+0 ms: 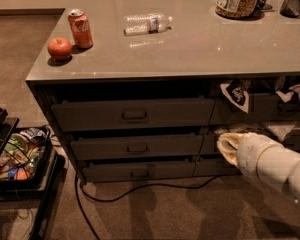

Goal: Close top drawer

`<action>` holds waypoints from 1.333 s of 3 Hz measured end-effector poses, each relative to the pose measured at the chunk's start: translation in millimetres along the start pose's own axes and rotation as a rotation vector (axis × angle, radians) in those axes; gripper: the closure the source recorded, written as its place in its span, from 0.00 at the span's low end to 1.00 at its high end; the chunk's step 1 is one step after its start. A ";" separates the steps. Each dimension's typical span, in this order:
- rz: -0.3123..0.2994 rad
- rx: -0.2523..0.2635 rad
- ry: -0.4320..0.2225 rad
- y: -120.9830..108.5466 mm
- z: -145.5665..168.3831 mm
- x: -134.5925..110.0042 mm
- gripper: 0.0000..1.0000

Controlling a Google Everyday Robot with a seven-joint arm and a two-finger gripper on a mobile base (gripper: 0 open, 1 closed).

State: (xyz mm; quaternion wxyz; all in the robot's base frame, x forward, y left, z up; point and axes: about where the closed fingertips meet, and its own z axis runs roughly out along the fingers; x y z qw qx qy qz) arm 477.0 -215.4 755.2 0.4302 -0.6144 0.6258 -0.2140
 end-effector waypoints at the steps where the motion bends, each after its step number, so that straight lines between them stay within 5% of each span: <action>1: 0.042 0.033 -0.192 -24.4 -0.2 -17.0 1.00; 2: 0.017 0.076 -0.270 -38.7 -11.1 -17.6 1.00; 4: 0.017 0.076 -0.270 -38.7 -11.1 -17.6 0.58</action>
Offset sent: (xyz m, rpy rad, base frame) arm 0.0105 0.0121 0.0167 0.1228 -0.0306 0.0960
